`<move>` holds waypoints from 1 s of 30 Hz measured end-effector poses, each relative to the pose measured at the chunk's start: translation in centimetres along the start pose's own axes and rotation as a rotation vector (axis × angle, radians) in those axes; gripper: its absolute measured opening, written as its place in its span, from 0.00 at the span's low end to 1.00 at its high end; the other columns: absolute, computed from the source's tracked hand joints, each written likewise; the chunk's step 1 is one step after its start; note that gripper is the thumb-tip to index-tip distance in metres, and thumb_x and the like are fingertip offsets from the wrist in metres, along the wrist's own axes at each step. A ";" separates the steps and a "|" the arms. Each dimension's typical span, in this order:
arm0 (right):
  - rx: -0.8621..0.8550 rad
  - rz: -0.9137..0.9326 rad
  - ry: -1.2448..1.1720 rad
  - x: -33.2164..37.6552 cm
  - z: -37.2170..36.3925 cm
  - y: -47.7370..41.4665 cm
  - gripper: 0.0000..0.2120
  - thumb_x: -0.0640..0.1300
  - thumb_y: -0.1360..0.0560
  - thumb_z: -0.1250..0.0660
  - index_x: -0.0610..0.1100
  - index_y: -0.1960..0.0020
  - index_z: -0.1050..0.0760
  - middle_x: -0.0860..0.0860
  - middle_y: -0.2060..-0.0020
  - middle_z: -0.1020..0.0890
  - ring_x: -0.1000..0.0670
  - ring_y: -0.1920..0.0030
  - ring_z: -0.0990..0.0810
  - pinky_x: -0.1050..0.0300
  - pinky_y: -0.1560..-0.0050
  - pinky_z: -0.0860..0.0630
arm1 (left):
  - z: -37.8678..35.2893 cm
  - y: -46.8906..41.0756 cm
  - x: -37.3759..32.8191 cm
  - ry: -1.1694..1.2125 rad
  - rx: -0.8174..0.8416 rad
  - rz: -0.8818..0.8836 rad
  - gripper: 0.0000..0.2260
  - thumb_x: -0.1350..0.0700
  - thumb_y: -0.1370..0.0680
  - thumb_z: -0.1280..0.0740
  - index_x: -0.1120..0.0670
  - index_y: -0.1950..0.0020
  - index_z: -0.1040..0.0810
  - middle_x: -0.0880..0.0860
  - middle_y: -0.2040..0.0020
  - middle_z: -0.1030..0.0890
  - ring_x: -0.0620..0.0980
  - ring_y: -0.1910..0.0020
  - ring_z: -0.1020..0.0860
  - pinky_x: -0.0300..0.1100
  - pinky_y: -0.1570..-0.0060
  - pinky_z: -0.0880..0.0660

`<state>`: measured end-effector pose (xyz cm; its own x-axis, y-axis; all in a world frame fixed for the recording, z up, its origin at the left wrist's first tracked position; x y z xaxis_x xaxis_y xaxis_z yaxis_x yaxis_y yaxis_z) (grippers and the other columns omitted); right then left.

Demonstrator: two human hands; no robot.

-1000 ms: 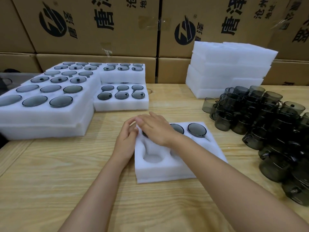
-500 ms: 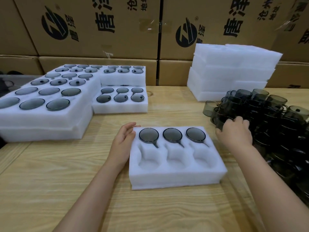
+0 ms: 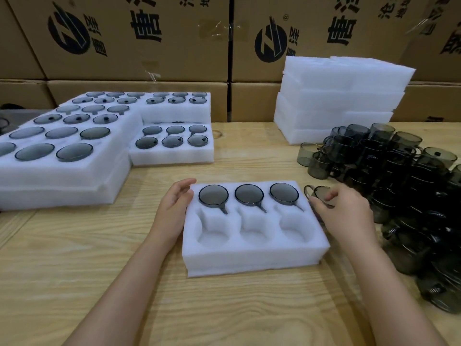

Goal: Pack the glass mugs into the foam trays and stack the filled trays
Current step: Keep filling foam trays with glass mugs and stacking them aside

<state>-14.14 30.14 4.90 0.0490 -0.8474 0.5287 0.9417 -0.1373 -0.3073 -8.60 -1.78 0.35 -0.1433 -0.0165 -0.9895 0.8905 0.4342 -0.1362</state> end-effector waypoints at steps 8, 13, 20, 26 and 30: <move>-0.110 0.164 -0.577 1.6 4.7 1.5 0.17 0.50 0.33 0.26 0.51 0.45 0.22 0.53 0.53 0.22 0.55 0.59 0.24 0.66 0.59 0.27 | 0.0 0.2 0.0 0.020 -0.005 0.021 0.11 0.61 0.19 0.40 0.47 0.46 0.21 0.40 0.56 0.18 0.40 0.58 0.20 0.37 0.58 0.24; 0.190 0.289 -0.547 3.2 3.2 2.7 0.17 0.47 0.35 0.26 0.50 0.47 0.20 0.54 0.56 0.22 0.51 0.61 0.24 0.64 0.57 0.27 | -0.2 0.2 -0.2 0.010 0.002 0.013 0.11 0.62 0.19 0.41 0.49 0.46 0.22 0.37 0.60 0.18 0.37 0.61 0.20 0.32 0.64 0.24; 0.202 0.320 -0.457 3.6 2.5 3.0 0.19 0.56 0.40 0.27 0.54 0.51 0.21 0.57 0.58 0.22 0.57 0.64 0.26 0.68 0.60 0.30 | -0.2 0.4 -0.3 0.015 -0.005 0.020 0.11 0.61 0.19 0.40 0.47 0.47 0.21 0.40 0.58 0.18 0.39 0.60 0.20 0.34 0.62 0.24; 0.165 0.407 -0.257 4.1 2.2 3.4 0.25 0.59 0.40 0.29 0.49 0.47 0.20 0.59 0.58 0.25 0.65 0.58 0.28 0.77 0.59 0.36 | -0.3 0.4 -0.3 0.029 -0.010 0.027 0.11 0.62 0.19 0.40 0.48 0.47 0.21 0.42 0.56 0.18 0.40 0.60 0.20 0.35 0.62 0.24; 0.160 0.456 -0.147 4.4 1.7 3.9 0.25 0.59 0.40 0.28 0.48 0.47 0.21 0.57 0.58 0.27 0.62 0.59 0.28 0.67 0.59 0.34 | -0.4 0.6 -0.6 0.040 -0.004 0.028 0.11 0.64 0.20 0.40 0.52 0.44 0.22 0.41 0.59 0.17 0.38 0.61 0.20 0.32 0.63 0.24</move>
<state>-9.68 26.72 7.42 0.5031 -0.7199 0.4782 0.8520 0.3203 -0.4142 -8.14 -1.16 0.83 -0.1354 0.0318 -0.9903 0.8927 0.4374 -0.1080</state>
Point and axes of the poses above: each hand's wrist, its own y-axis away from the middle knuckle, its own z-axis out of the back of the hand, x = y × z, the point moved 5 cm from there along -y, towards the middle knuckle
